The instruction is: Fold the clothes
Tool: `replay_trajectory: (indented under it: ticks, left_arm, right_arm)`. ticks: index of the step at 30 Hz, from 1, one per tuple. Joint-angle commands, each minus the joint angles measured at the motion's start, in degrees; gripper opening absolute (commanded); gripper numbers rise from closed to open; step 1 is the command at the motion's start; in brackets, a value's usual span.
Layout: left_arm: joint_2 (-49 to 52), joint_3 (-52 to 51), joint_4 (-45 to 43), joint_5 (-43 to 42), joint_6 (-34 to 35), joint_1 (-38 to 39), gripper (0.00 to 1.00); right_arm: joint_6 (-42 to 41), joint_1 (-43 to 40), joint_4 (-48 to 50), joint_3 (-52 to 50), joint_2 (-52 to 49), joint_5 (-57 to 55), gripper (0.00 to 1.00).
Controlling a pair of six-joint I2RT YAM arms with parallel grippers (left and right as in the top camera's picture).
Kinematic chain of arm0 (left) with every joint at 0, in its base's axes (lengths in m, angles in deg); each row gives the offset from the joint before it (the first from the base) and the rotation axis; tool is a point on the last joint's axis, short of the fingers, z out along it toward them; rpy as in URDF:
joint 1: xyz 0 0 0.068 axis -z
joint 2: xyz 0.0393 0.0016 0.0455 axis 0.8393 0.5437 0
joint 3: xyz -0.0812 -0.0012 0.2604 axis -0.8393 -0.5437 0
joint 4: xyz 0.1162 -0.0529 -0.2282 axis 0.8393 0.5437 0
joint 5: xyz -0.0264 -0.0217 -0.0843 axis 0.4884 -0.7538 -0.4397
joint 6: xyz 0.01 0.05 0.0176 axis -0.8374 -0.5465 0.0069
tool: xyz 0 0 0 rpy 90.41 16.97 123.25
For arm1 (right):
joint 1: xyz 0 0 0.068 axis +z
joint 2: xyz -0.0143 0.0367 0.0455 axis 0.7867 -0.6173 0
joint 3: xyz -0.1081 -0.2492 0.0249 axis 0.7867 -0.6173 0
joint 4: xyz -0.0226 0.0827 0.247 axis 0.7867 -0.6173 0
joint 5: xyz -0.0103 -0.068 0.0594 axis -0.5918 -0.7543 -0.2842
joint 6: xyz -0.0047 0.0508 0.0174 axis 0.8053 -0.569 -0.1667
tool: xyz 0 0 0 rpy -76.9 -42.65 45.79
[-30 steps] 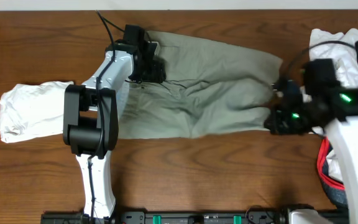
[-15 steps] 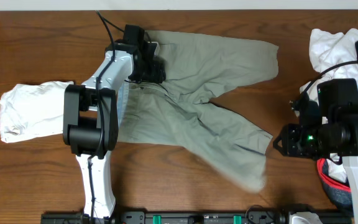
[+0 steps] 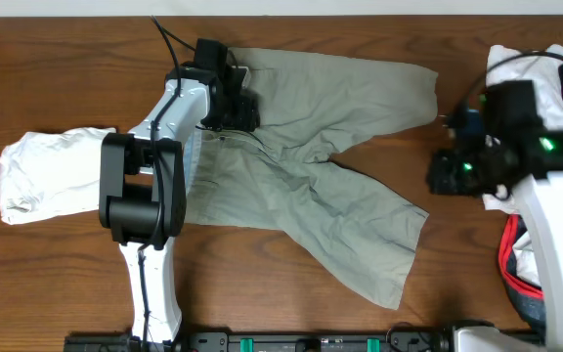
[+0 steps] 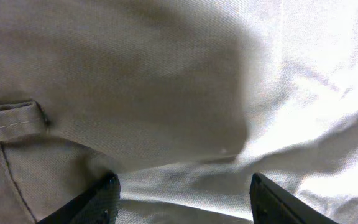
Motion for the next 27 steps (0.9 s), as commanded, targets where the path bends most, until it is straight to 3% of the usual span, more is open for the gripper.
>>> replay_trajectory:
  ticks: [1,5,11,14,16,21,27]
  left_arm:
    - [4.0,-1.27,1.77,2.86,0.11,-0.9,0.68]
    - [4.0,-1.27,1.79,2.86,0.11,-0.9,0.68]
    - [4.0,-1.27,1.99,2.86,0.13,-0.9,0.68]
    - [4.0,-1.27,2.4,2.86,0.13,-0.9,0.68]
    - [4.0,-1.27,2.43,2.86,0.13,-0.9,0.68]
    - [4.0,-1.27,2.45,2.86,0.13,-0.9,0.68]
    - [4.0,-1.27,2.25,2.86,0.13,-0.9,0.68]
  right_arm:
    - [4.52,1.81,0.39,-0.7,-6.54,6.6,0.01]
    - [0.44,2.56,7.06,-0.7,-12.94,2.32,0.01]
    - [0.61,2.25,28.52,-0.7,-17.68,0.9,0.04]
    - [-2.19,2.14,33.62,-0.7,-20.37,-3.26,0.04]
    - [-4.87,2.01,34.8,-0.7,-22.69,-7.52,0.1]
    - [-12.15,-1.16,35.3,-0.7,-27.67,-14.51,0.48]
    - [-12.72,-8.68,37.88,-0.7,-31.3,-3.48,0.53]
